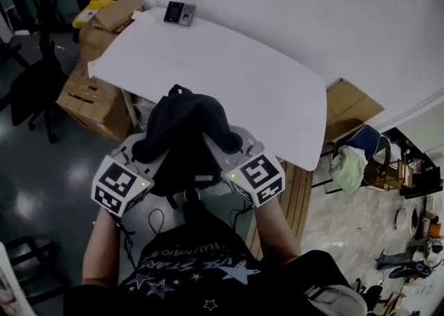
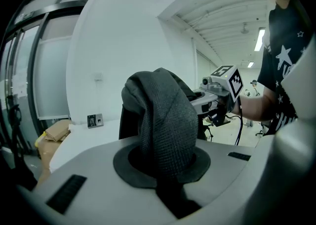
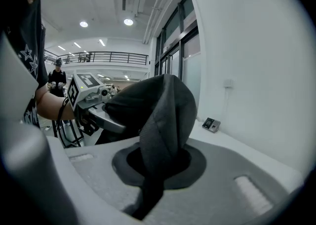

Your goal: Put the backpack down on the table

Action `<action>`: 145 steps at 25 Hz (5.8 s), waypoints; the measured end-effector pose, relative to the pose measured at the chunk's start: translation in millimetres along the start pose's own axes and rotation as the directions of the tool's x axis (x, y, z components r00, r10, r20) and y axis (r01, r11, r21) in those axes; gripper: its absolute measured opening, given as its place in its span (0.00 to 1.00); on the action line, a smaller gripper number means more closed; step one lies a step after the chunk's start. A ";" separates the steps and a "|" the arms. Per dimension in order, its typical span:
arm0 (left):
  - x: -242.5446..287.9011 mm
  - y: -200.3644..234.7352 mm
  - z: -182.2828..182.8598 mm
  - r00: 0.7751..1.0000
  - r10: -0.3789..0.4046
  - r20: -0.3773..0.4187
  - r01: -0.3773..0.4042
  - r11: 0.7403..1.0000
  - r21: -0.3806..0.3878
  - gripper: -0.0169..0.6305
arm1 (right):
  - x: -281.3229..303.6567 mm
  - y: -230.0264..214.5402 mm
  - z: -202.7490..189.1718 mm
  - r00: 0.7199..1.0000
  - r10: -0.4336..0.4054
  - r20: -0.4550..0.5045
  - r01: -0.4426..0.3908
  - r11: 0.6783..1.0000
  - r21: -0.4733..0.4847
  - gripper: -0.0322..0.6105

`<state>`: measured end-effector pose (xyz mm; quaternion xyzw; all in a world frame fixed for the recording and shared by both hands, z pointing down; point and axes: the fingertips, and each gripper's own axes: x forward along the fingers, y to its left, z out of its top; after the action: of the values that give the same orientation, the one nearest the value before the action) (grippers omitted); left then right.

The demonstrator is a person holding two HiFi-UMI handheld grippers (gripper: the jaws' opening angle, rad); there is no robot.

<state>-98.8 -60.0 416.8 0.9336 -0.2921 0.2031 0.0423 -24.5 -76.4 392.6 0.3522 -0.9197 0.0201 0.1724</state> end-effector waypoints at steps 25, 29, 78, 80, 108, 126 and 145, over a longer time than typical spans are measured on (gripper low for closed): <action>109.1 153.1 113.5 0.993 0.083 0.086 -0.090 0.993 0.080 0.10 | 83.8 -183.2 82.2 0.992 -0.006 0.129 0.021 0.993 -0.112 0.09; 122.1 174.7 111.2 0.993 0.052 0.103 -0.061 0.994 0.093 0.10 | 102.6 -197.1 79.5 0.993 -0.038 0.113 0.050 0.994 -0.101 0.09; 256.8 391.1 114.4 0.902 -0.367 0.227 0.346 0.929 0.129 0.11 | 269.4 -341.8 80.8 0.895 -0.446 0.004 0.444 0.892 0.088 0.09; 255.8 388.9 113.3 0.902 -0.363 0.235 0.338 0.931 0.139 0.11 | 267.7 -339.7 81.1 0.894 -0.447 0.018 0.444 0.892 0.090 0.10; 213.8 400.3 94.1 0.966 -0.004 0.257 0.017 0.999 -0.047 0.54 | 221.1 -317.4 66.8 0.921 -0.379 0.087 0.364 0.920 0.149 0.39; 164.4 360.2 56.8 0.960 0.228 0.161 -0.209 0.970 -0.125 0.56 | 180.1 -291.1 57.8 0.929 -0.327 0.172 0.306 0.942 0.138 0.52; 111.2 210.9 30.4 0.946 0.299 0.123 -0.280 0.948 -0.151 0.40 | 93.1 -193.3 18.7 0.975 -0.131 0.182 0.113 0.988 0.106 0.19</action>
<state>-123.6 -298.9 425.6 0.8880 -0.4410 0.1195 0.0523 31.9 -284.2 389.6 0.4160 -0.9066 0.0198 0.0684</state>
